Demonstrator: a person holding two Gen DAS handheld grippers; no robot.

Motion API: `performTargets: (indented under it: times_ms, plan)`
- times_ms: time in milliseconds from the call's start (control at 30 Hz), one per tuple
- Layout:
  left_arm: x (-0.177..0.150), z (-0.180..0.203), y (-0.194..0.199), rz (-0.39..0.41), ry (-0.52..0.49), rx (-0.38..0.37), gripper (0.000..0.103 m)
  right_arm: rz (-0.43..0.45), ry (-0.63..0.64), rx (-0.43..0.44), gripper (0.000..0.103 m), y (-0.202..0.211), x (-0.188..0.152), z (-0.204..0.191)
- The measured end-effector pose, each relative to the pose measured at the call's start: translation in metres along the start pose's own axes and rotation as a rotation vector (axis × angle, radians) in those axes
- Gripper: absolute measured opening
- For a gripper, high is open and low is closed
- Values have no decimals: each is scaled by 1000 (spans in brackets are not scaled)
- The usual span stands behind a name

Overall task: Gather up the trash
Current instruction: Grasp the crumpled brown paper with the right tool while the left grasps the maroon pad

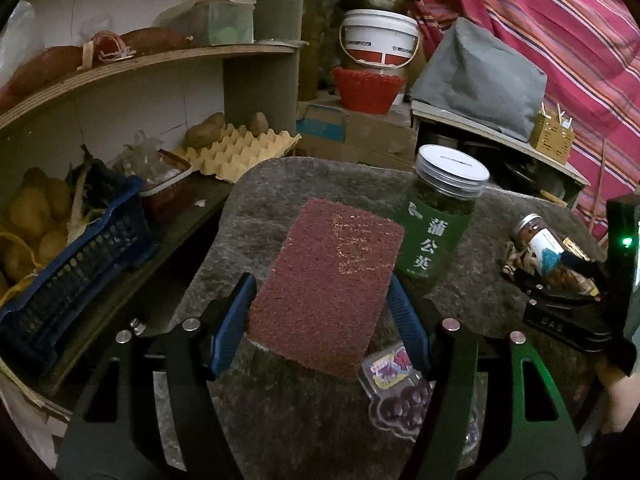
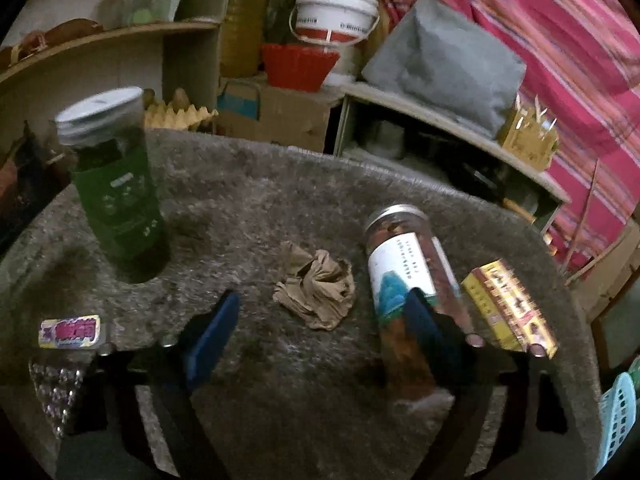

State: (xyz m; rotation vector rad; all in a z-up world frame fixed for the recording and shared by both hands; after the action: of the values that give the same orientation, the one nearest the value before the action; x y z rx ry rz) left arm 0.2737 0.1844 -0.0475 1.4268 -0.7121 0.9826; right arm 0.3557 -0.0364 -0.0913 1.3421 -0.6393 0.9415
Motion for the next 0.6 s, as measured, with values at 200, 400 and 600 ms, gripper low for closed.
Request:
performTargets:
  times_ms: [200,400,600]
  plan:
    - [1,1,-13,-13,5,9,66,-17,8,-17,77,-16,2,-2]
    - [3,4,-23,-25,5,14,66,-52,6,-15,50,-33,2,-2]
    - [7,10,-21,-14,-3,3,66,-42,-12,14,46,-30,3,1]
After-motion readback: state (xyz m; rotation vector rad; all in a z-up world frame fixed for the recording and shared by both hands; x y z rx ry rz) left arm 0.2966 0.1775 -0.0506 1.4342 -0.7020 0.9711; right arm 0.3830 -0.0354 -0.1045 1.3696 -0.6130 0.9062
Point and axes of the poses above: each gripper's, at about its wrist camera, not at the fingertips, and y roughly against the way its jaws point, z to its right, x to its top, the point moved 4 cm from there along -y, roughly the way its jaws point, and after that the axes turned 9 degrees about z, right-handed, at the moved point
